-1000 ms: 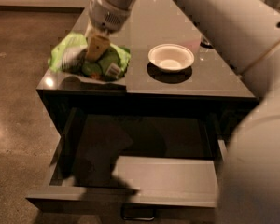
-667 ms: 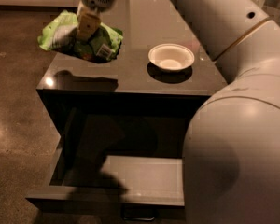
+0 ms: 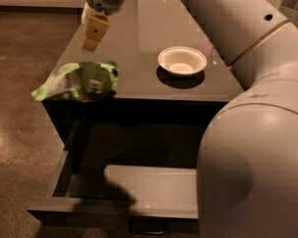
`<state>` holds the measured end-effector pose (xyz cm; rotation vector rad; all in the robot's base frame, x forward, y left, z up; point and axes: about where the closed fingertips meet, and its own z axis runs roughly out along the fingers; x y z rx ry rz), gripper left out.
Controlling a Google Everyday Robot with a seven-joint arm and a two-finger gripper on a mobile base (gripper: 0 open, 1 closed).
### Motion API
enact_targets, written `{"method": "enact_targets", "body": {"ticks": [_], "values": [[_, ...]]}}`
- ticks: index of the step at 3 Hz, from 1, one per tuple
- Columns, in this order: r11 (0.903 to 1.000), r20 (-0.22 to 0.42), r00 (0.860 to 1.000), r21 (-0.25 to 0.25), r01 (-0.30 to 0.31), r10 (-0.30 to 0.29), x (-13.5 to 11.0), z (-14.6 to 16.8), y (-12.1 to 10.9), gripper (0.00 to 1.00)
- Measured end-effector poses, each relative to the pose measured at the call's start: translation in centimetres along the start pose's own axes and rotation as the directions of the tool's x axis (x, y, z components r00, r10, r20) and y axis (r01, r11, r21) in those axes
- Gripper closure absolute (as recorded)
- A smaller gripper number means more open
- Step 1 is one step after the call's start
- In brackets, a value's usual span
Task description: Pick green rice chip bag from top drawer and place on counter
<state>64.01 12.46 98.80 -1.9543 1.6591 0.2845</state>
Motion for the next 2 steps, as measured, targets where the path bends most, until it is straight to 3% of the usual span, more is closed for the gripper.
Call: {"method": "enact_targets", "body": {"ticks": [2], "values": [[1.0000, 0.001, 1.000, -0.001, 0.001, -0.001, -0.06, 0.15, -0.01, 0.00]]}}
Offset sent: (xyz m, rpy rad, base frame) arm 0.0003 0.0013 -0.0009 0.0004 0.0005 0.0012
